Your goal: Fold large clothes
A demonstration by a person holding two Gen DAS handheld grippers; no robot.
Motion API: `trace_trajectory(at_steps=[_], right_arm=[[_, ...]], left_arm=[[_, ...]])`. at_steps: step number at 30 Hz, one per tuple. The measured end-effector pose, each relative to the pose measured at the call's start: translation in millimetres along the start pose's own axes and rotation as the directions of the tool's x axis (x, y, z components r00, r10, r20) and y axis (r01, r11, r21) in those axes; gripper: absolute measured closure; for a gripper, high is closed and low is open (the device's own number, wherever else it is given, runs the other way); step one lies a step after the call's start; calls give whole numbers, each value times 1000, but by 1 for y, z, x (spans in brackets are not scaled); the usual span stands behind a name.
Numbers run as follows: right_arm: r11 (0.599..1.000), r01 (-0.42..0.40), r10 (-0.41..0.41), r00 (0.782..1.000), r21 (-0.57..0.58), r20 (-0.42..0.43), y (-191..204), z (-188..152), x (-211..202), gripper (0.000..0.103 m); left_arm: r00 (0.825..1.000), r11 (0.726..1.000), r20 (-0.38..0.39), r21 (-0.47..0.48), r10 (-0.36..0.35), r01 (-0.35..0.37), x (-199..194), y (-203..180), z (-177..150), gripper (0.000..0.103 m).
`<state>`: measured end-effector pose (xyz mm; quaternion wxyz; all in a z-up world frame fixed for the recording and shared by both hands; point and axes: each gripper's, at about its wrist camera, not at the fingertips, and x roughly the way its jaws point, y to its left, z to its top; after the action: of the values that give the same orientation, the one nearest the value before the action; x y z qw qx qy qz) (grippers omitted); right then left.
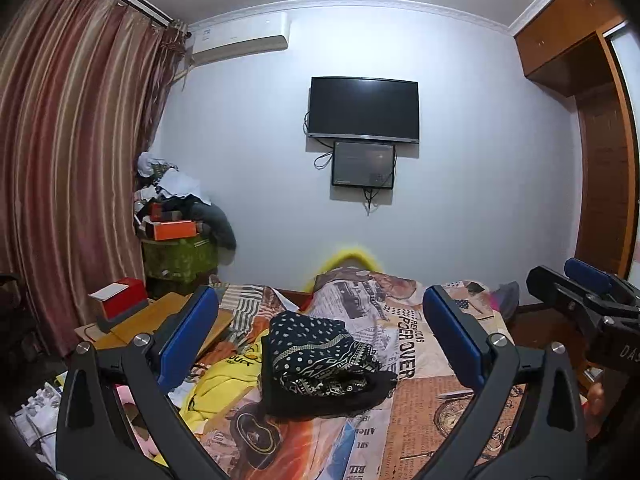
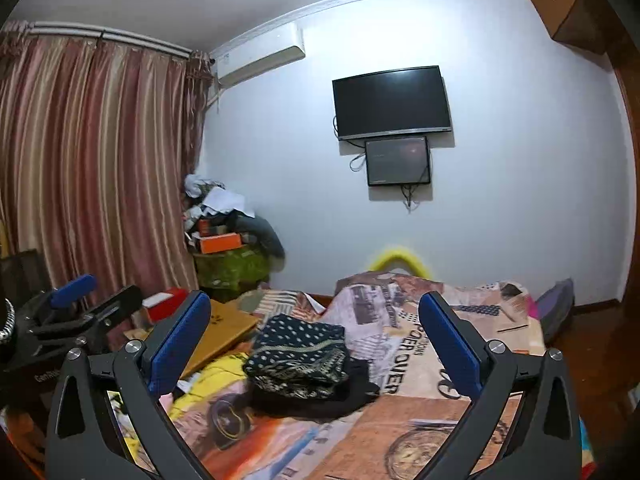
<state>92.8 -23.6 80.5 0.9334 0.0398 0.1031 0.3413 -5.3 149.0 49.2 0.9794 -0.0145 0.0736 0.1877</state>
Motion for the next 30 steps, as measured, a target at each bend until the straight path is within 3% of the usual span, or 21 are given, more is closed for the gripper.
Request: trace_trajectory(at_steps=[20, 30], right_arm=[[999, -11, 12, 999, 30, -46, -9, -10, -4, 0], [999, -21, 23, 998, 31, -66, -9, -11, -6, 0]], left_arm=[[999, 999, -28, -43, 15, -17, 3, 8, -7, 0], [999, 1000, -42, -18, 22, -23, 6, 1, -10, 0]])
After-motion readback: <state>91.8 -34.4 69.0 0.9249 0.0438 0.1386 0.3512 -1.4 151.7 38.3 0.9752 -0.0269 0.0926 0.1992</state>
